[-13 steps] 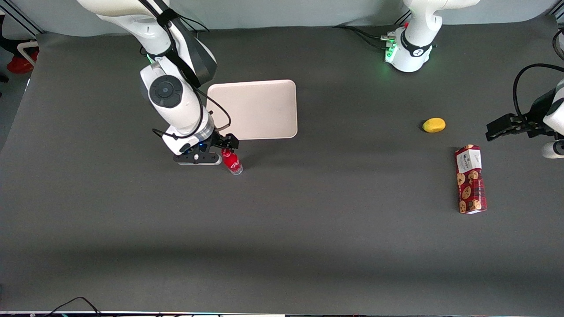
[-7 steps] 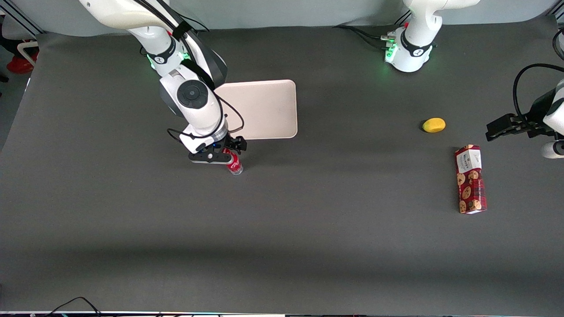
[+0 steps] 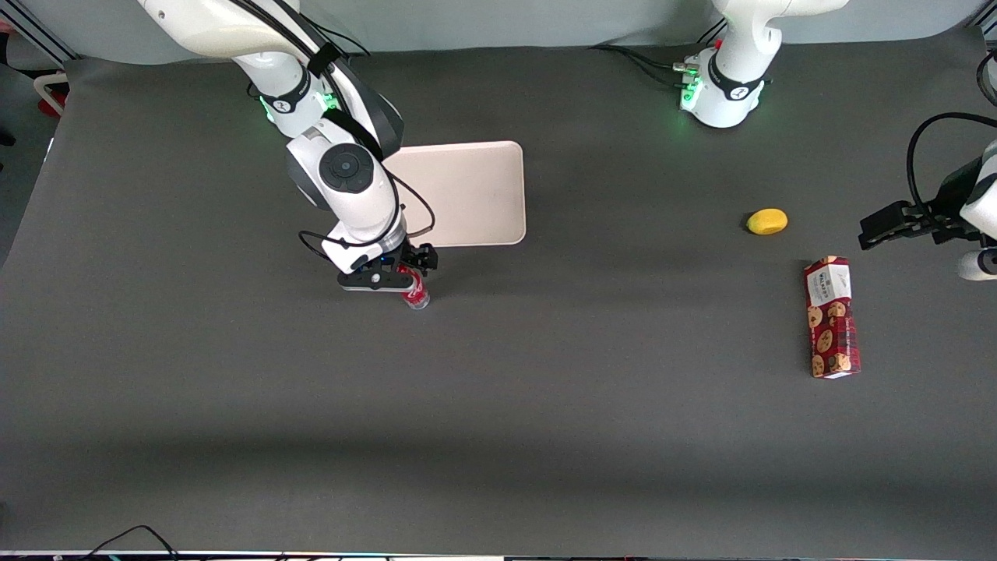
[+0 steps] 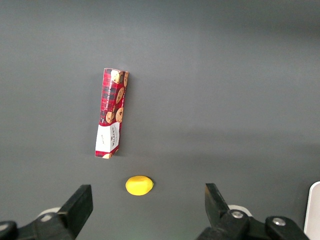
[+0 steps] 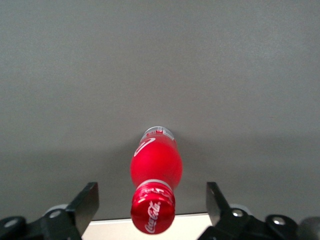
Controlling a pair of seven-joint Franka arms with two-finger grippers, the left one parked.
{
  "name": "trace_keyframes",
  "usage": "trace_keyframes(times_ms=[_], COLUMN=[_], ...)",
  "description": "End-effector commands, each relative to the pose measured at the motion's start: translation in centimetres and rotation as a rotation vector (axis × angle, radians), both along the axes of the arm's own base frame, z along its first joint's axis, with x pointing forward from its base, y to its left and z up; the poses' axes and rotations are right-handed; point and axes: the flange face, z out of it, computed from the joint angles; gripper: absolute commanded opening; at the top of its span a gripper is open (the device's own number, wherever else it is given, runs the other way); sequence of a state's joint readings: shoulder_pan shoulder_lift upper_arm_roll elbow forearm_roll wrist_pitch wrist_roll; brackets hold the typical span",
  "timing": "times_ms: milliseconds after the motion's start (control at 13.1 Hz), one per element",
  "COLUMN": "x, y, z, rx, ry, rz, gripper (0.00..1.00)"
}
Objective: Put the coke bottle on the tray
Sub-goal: 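Lower the right gripper and close it around the bottle's cap end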
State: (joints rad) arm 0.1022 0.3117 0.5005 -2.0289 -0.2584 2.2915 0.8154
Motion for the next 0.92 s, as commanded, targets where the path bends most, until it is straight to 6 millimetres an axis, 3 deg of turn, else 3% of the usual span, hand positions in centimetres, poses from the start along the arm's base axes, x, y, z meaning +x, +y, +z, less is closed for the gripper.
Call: trace_keyframes(times_ms=[0,610,839], x=[-0.1,0.0,-0.1], y=[0.3,0.3,-0.2], z=[-0.5,-0.1,1.7], rx=[-0.003,-0.002,-0.027], ry=[-0.021,-0.028,-0.038], rz=[-0.008,0.002,-0.005], gripper=[0.86,0.0,0.0])
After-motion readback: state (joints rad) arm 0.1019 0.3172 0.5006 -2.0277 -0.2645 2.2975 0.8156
